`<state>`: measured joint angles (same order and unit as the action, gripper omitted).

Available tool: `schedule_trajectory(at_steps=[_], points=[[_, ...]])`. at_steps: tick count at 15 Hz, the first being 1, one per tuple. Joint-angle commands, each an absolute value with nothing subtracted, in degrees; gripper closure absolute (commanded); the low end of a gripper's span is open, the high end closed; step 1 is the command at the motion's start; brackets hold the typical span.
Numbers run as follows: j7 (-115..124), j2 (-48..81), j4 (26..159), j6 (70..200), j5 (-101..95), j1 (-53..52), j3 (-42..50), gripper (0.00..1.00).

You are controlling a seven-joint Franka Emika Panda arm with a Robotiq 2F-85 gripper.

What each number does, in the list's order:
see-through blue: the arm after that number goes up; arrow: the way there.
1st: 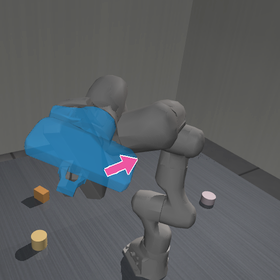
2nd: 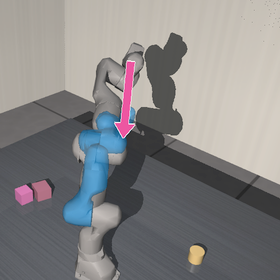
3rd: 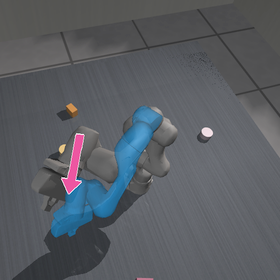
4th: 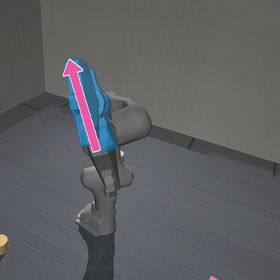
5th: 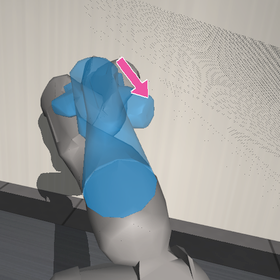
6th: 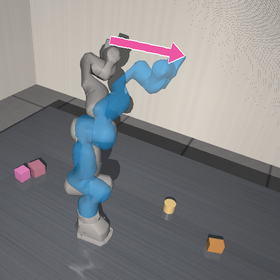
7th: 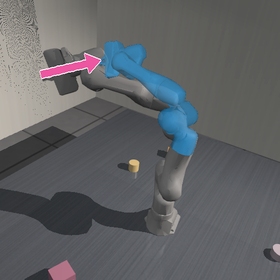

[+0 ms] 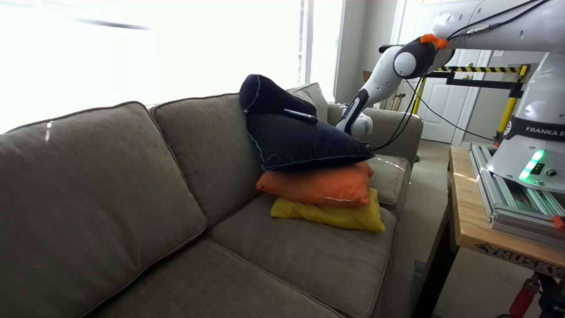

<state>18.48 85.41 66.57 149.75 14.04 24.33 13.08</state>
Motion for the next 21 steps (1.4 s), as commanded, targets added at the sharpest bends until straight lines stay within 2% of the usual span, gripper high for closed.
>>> schedule_trajectory(at_steps=[1, 4, 11, 21], points=[[19.25, 85.41, 67.59, 150.67, 13.11, 23.89, 13.04, 0.49], [19.25, 85.40, 67.72, 150.55, 13.06, 23.80, 13.18, 0.65], [17.47, 85.23, 64.58, 148.78, 12.39, 24.30, 13.65, 0.66], [4.57, 71.39, 78.77, 152.13, 13.25, 24.71, 13.11, 0.66]])
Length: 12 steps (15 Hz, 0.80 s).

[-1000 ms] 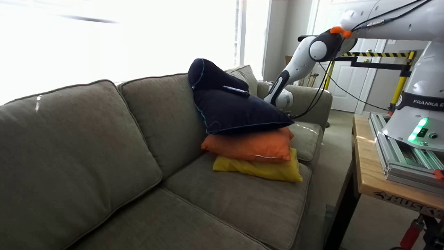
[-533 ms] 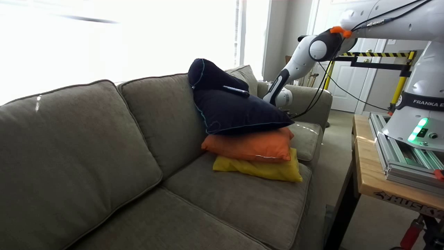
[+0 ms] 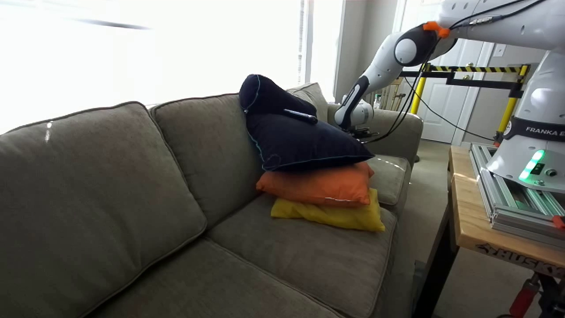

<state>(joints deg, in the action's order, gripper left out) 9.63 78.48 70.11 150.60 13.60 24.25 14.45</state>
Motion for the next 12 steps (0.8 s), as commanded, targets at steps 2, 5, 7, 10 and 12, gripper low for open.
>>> schedule_trajectory(at_steps=[2, 5, 7, 10, 12], points=[[1.57, 67.91, 83.19, 154.50, 13.21, 24.46, 13.34, 0.66], [-2.87, 62.58, 90.05, 159.30, 13.46, 24.56, 12.99, 0.66], [-4.07, 59.82, 93.88, 163.47, 11.80, 25.79, 11.47, 0.66], [-5.51, 56.38, 98.19, 166.24, 11.33, 26.39, 10.50, 0.66], [-6.90, 56.30, 98.51, 165.93, 10.86, 27.62, 9.28, 0.18]])
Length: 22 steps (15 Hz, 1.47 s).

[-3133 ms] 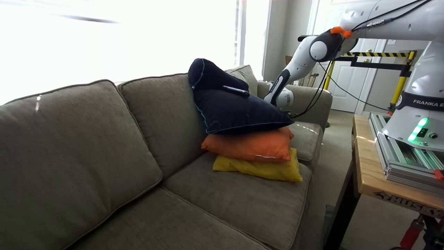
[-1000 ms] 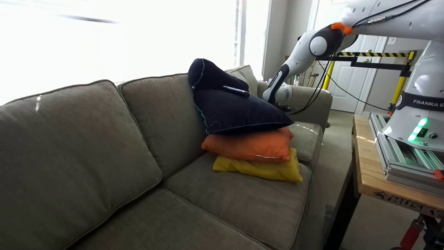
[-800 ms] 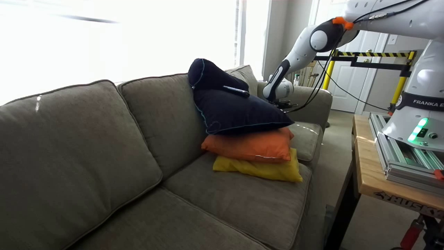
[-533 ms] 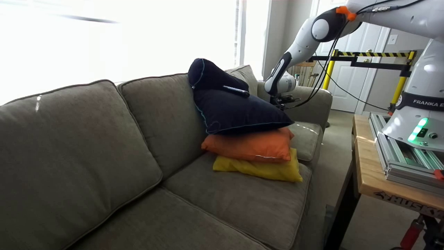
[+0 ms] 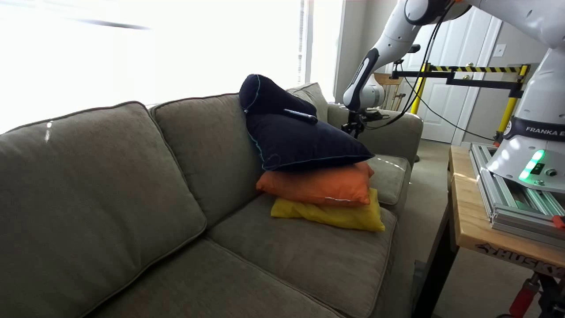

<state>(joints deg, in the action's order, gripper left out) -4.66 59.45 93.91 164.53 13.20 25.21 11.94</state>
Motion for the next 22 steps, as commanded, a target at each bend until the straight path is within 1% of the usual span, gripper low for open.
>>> schedule_trajectory(at_steps=[1, 3, 4, 9, 13, 17, 20, 22], points=[[-7.33, 57.30, 97.40, 165.14, 10.74, 28.25, 8.73, 0.14], [-7.86, 59.27, 95.33, 163.52, 10.84, 29.67, 7.40, 0.02], [-7.79, 60.47, 93.77, 162.68, 10.74, 29.91, 7.21, 0.00], [-7.77, 66.69, 87.33, 161.03, 9.78, 29.90, 6.59, 0.00], [-7.14, 74.44, 80.29, 165.36, 7.36, 27.75, 8.25, 0.00], [-6.55, 81.63, 75.02, 171.39, 6.67, 27.68, 7.48, 0.00], [-4.05, 86.30, 71.54, 173.64, 7.27, 26.49, 9.14, 0.00], [-1.11, 88.27, 70.10, 173.99, 7.81, 24.58, 12.31, 0.00]])
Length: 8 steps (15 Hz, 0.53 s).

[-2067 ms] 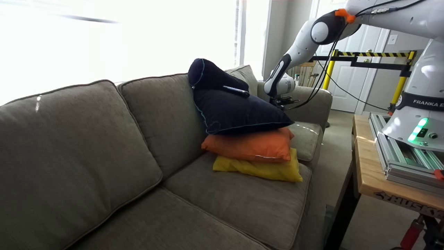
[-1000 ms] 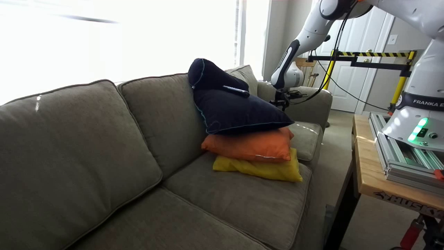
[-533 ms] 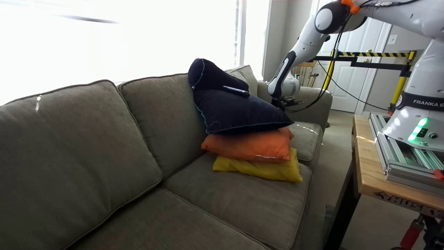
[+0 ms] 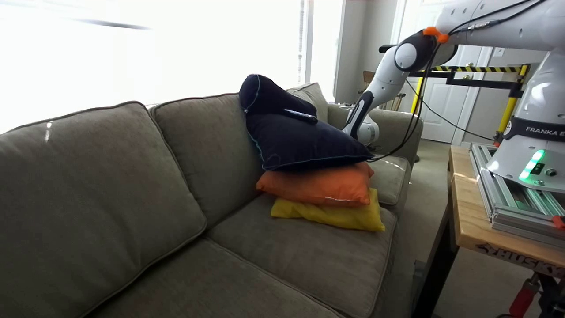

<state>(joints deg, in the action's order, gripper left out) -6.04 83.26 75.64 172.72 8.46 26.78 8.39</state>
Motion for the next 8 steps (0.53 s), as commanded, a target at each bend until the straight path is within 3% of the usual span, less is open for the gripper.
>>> schedule_trajectory(at_steps=[1, 8], points=[[-0.23, 88.67, 69.39, 173.98, 7.74, 23.98, 13.57, 0.00], [2.88, 85.64, 74.19, 175.19, 7.46, 21.68, 17.07, 0.00]])
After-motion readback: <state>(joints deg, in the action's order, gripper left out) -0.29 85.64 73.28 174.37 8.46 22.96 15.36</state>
